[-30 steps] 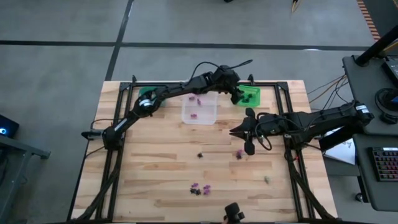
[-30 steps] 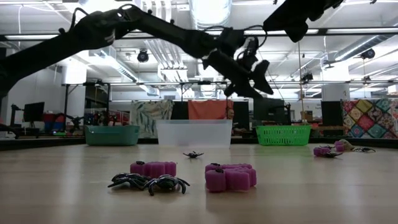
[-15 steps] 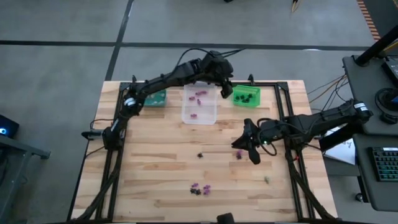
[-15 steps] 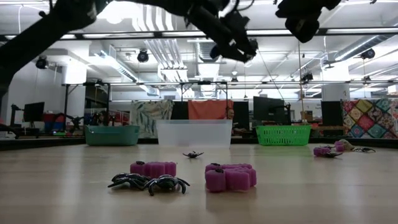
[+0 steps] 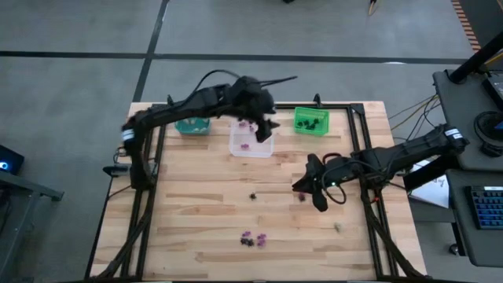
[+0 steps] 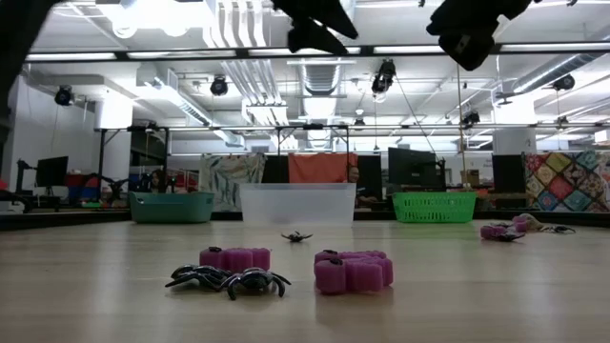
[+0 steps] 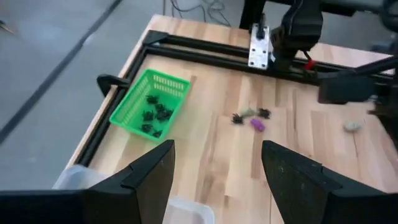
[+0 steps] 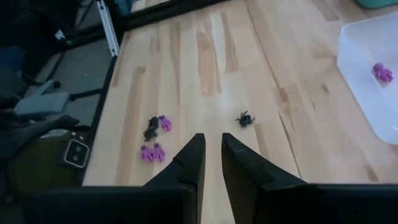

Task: Sort Halloween decoration
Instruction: Put the black spider toy into the green bin

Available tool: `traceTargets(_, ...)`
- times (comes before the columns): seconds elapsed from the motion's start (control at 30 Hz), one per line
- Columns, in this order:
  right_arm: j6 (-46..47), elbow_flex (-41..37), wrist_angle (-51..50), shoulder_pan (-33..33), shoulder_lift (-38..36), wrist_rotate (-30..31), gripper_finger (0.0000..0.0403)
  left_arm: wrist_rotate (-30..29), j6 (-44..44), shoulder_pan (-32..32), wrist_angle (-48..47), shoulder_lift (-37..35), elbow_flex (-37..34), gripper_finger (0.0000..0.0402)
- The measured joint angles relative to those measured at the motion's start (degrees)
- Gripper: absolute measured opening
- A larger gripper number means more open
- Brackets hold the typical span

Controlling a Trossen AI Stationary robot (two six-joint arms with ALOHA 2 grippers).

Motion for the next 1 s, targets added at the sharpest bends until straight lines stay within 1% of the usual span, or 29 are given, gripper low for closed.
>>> traceTargets(0.07, 0.01, -0.04, -0.55, 0.0, 0.72, 0.04, 0.0043, -2.27, -0.82, -1.75, 4.69, -5.63, -7.75, 0.0223)
traceTargets(0.13, 0.2, -0.04, -0.92, -0.11, 1.51, 0.88, 0.0043, -3.09, -0.84, -3.7, 10.14, -11.3, -15.19, 0.0223)
traceTargets(0.2, 2.51, -0.04, -1.89, -0.11, 2.51, 4.22, 0.0043, -3.2, -0.96, -5.78, 15.76, -16.82, -22.37, 0.0223)
traceTargets(0.27, 6.69, -0.04, -3.15, -0.45, 3.49, 8.25, 0.0043, -3.11, -1.17, -7.82, 20.62, -21.46, -29.02, 0.0223)
traceTargets(0.3, 8.3, -0.06, -4.12, -0.93, 3.92, 8.83, 0.0043, -3.12, -1.18, -8.75, 23.12, -23.59, -32.38, 0.0223)
traceTargets(0.4, 12.31, 0.08, -6.8, -2.22, 5.2, 7.61, 0.0043, -3.24, -1.59, -11.47, 31.18, -28.82, -41.27, 0.0223)
traceTargets(0.47, 14.62, 0.52, -9.56, -2.73, 6.26, 5.6, 0.0043, -4.2, -4.49, -13.31, 37.0, -32.01, -46.64, 0.0223)
traceTargets(0.6, 19.48, 2.11, -15.22, -2.67, 9.29, 2.26, 0.0043, -6.69, -13.68, -17.4, 45.88, -35.55, -56.05, 0.0223)
traceTargets(0.67, 21.79, 3.18, -17.24, -2.67, 11.41, 0.15, 0.0043, -7.18, -16.28, -19.59, 48.96, -36.77, -59.66, 0.0223)
traceTargets(0.77, 22.8, 5.44, -21.05, -2.66, 15.04, -1.8, 0.0043, -8.45, -17.96, -22.78, 50.09, -38.16, -63.92, 0.0223)
traceTargets(0.83, 22.23, 7.39, -24.72, -2.64, 17.77, -2.08, 0.0043, -9.31, -18.49, -24.4, 49.87, -38.51, -66.31, 0.0223)
traceTargets(0.93, 20.02, 10.25, -28.82, -2.64, 21.65, -2.01, 0.0043, -9.7, -17.75, -26.64, 50.1, -38.82, -69.26, 0.0223)
traceTargets(1.0, 17.25, 11.86, -29.17, -2.64, 24.04, -1.58, 0.0043, -9.67, -16.81, -28.2, 50.0, -38.6, -71.69, 0.0223)
